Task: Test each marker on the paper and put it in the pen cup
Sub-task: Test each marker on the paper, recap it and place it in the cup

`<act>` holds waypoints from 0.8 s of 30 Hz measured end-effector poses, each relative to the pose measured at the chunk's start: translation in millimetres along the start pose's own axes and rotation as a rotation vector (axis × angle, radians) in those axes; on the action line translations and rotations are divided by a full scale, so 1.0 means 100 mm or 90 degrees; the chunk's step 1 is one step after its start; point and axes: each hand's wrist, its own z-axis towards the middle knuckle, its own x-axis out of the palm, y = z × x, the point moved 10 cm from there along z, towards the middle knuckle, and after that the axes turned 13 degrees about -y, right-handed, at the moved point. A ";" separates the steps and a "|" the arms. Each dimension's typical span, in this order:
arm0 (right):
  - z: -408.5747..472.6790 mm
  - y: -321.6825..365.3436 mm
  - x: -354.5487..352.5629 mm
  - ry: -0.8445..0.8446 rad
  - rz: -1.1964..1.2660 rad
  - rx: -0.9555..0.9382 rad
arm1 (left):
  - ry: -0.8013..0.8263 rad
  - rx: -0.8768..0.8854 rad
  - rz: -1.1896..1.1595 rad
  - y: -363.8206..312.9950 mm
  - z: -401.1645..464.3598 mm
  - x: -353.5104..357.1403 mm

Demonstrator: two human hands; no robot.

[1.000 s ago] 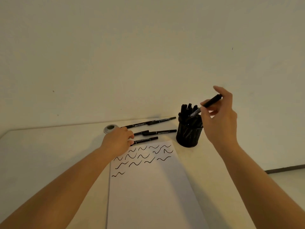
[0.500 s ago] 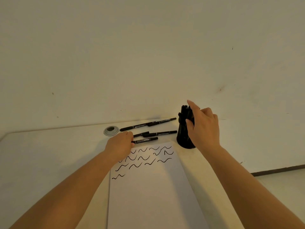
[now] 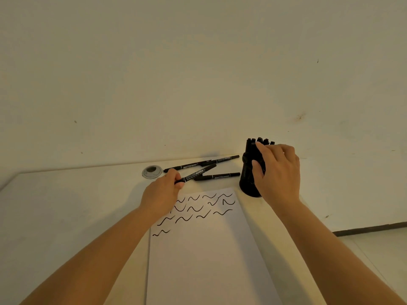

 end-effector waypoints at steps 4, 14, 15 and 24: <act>-0.15 0.18 -0.06 0.025 0.174 0.101 | 0.003 -0.021 -0.131 -0.17 -0.16 -0.15; -1.07 0.85 0.36 0.393 0.493 0.350 | 0.094 -0.025 -0.337 -0.42 -0.86 -0.28; -1.12 0.89 0.35 0.399 0.510 0.356 | 0.100 -0.027 -0.351 -0.41 -0.91 -0.29; -1.28 1.02 0.31 0.361 0.621 0.497 | 0.147 -0.015 -0.365 -0.45 -1.11 -0.43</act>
